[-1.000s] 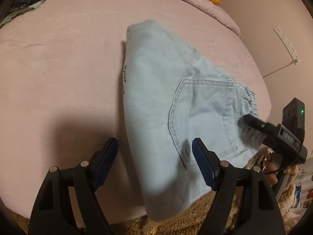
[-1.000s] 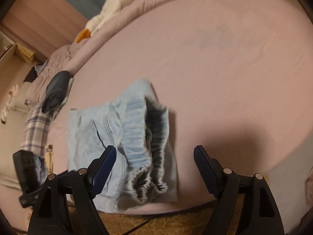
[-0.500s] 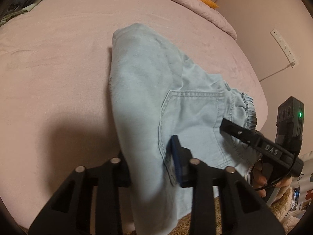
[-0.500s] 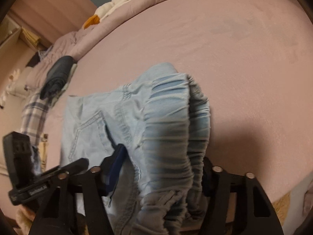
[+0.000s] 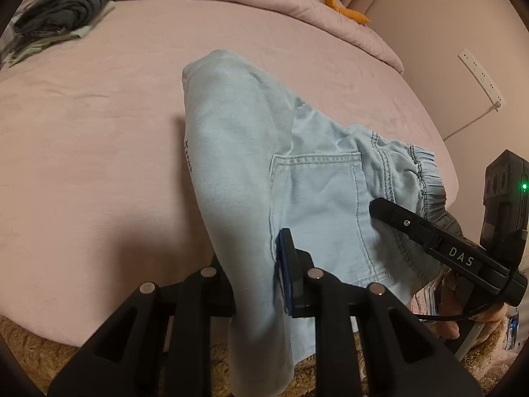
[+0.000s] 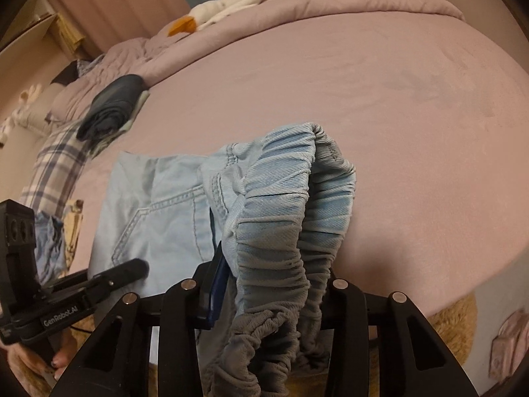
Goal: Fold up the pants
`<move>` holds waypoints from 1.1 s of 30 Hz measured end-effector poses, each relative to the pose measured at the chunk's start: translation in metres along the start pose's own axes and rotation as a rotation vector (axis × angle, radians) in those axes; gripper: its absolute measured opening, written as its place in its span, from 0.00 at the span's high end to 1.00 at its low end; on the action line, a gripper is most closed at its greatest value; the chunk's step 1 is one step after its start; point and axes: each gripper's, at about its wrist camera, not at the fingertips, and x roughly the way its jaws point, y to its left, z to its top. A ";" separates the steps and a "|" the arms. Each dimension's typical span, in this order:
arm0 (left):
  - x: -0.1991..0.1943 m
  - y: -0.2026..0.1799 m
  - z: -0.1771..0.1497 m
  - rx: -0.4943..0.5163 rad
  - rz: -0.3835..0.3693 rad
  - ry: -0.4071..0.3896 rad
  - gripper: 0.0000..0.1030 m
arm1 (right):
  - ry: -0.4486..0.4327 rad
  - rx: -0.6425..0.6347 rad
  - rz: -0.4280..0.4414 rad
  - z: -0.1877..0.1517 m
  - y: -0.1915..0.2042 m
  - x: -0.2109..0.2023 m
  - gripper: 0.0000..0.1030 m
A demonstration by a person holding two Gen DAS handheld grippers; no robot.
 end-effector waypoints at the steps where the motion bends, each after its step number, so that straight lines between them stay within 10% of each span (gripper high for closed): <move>1: -0.004 0.001 0.000 -0.003 0.005 -0.008 0.81 | -0.001 -0.004 -0.003 0.000 0.003 -0.001 0.59; 33: -0.045 0.009 0.033 0.033 0.025 -0.175 0.81 | -0.102 -0.103 -0.024 0.021 0.043 -0.014 0.59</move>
